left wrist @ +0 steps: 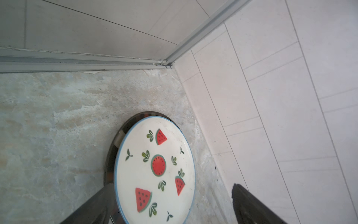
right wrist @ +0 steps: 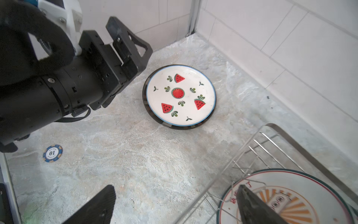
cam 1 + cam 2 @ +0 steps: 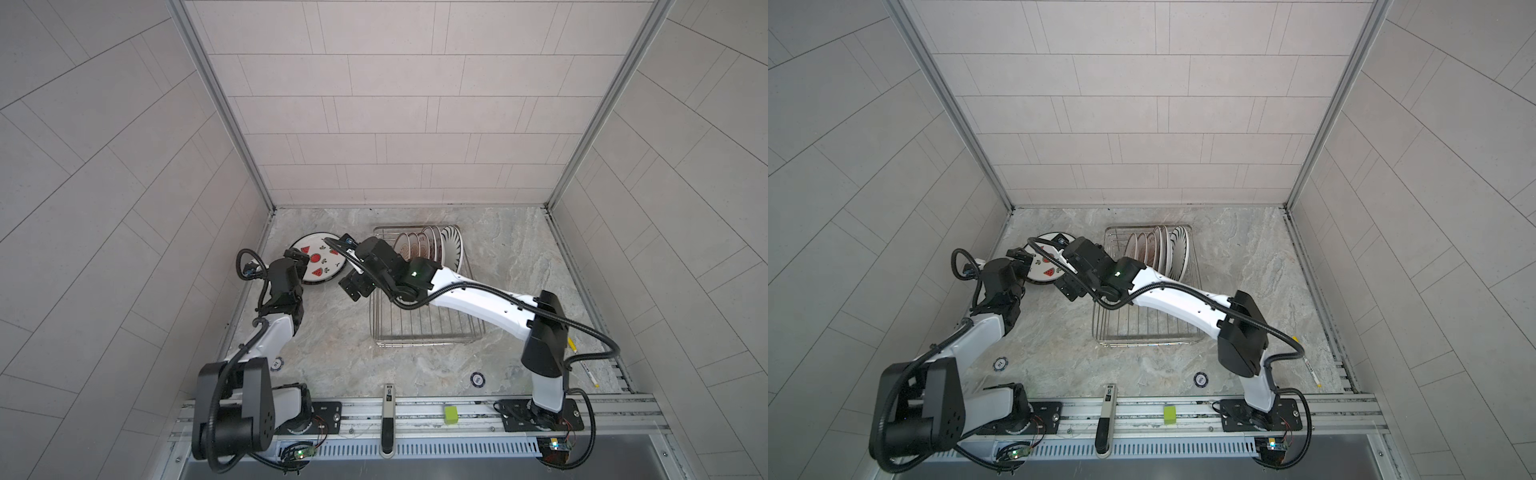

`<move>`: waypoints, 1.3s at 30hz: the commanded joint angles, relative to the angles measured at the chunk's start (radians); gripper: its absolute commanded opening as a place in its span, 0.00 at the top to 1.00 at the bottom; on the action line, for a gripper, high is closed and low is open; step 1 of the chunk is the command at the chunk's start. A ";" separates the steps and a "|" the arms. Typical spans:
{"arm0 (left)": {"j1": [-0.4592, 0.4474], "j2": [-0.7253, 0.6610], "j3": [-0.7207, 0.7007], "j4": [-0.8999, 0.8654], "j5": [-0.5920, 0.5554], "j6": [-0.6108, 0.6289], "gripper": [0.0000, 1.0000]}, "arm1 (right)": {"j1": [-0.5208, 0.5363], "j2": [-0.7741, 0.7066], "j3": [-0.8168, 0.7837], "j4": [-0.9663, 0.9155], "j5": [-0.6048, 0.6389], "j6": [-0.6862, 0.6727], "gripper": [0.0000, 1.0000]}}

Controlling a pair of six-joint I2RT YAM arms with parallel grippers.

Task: Unload the plates from the dish rack
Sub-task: Place the plate on the plate, then pick up the plate from the dish rack.

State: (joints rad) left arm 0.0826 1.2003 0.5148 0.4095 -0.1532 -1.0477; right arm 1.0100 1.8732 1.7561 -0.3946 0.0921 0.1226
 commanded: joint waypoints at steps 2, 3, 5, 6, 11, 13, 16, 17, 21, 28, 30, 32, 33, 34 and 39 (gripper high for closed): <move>-0.120 -0.113 -0.020 -0.070 0.007 0.065 0.00 | -0.005 -0.165 -0.132 0.056 0.156 0.072 0.00; -0.152 -0.138 -0.022 -0.080 0.006 0.079 0.00 | -0.010 -0.194 -0.157 0.045 0.173 0.081 0.00; -0.229 -0.199 -0.033 -0.085 0.014 0.118 0.00 | -0.038 -0.264 -0.228 0.030 0.218 0.119 0.00; -0.260 -0.223 -0.037 -0.089 0.023 0.143 0.00 | -0.060 -0.295 -0.259 0.021 0.226 0.147 0.00; -0.419 -0.359 -0.043 -0.117 0.036 0.276 0.00 | -0.259 -0.461 -0.457 0.016 0.083 0.297 0.00; -0.459 -0.390 -0.042 -0.128 0.061 0.289 0.00 | -0.310 -0.531 -0.535 0.035 0.076 0.308 0.00; -0.507 -0.418 -0.042 -0.127 0.100 0.306 0.00 | -0.363 -0.624 -0.605 0.026 0.090 0.282 0.00; -0.524 -0.417 -0.041 -0.126 0.106 0.313 0.00 | -0.384 -0.648 -0.627 0.026 0.094 0.276 0.00; -0.593 -0.416 -0.026 -0.105 0.150 0.355 0.00 | -0.482 -0.698 -0.663 -0.001 0.082 0.288 0.00; -0.726 -0.277 0.058 -0.075 0.205 0.423 0.00 | -0.564 -0.612 -0.585 -0.097 0.083 0.306 0.02; -0.758 -0.252 0.078 -0.101 0.168 0.446 0.00 | -0.564 -0.582 -0.563 -0.103 0.077 0.299 0.08; -0.771 -0.235 0.077 -0.085 0.164 0.441 0.00 | -0.564 -0.549 -0.538 -0.111 0.068 0.300 0.16; -0.777 -0.227 0.069 -0.062 0.164 0.434 0.00 | -0.564 -0.529 -0.520 -0.124 0.069 0.305 0.21; -0.782 -0.220 0.062 -0.037 0.164 0.423 0.00 | -0.565 -0.507 -0.497 -0.142 0.069 0.306 0.27; -0.806 -0.171 0.054 0.031 0.170 0.393 0.00 | -0.565 -0.415 -0.403 -0.218 0.072 0.330 0.38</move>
State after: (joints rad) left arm -0.7101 1.0119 0.5610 0.3733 0.0269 -0.6399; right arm 0.4477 1.4368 1.3148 -0.5476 0.1604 0.4313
